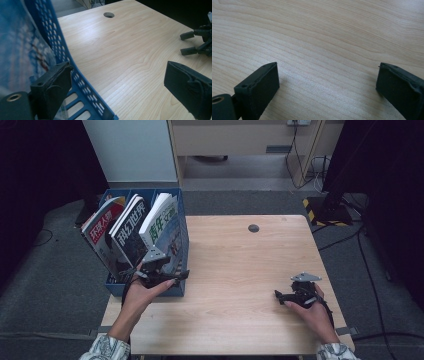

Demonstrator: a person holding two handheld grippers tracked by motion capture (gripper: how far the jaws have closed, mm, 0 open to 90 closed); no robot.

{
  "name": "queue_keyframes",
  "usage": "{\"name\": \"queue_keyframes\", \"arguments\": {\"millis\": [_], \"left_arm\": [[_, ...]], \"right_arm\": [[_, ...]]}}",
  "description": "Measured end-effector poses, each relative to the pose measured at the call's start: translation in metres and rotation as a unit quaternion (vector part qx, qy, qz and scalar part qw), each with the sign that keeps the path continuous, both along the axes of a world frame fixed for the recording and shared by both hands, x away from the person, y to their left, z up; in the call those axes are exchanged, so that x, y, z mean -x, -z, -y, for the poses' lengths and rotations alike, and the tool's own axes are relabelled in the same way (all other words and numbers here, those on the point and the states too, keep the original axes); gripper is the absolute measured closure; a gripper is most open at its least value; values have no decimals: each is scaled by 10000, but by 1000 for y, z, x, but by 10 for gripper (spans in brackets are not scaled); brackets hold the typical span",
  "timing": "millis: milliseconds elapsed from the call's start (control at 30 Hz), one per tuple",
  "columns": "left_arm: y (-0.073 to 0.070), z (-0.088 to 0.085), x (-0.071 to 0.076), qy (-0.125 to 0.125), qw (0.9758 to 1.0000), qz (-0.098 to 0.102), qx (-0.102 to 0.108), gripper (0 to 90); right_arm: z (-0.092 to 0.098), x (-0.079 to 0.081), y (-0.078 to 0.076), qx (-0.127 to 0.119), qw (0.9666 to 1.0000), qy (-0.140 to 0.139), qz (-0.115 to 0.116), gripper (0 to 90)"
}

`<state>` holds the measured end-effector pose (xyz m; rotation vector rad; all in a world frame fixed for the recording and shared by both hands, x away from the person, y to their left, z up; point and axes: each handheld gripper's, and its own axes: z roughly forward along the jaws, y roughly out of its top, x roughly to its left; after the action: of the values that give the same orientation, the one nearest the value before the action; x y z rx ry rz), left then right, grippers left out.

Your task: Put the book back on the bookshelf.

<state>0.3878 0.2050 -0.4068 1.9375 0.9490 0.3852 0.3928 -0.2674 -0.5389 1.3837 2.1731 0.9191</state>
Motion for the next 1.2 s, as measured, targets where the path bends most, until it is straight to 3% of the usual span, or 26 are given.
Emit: {"name": "queue_keyframes", "arguments": {"millis": [500, 933, 1200], "left_arm": [[7, 31, -9, 77, 9998, -177, 3, 28], [11, 55, -15, 222, 9995, -211, -128, 31], [11, 81, -22, 412, 9984, -209, -312, 29]], "right_arm": [[0, 0, 0, -1, 10000, 2, 6, 49], [0, 0, 0, 2, 10000, -1, 7, 47], [0, 0, 0, 7, 10000, -8, 9, 46]]}}
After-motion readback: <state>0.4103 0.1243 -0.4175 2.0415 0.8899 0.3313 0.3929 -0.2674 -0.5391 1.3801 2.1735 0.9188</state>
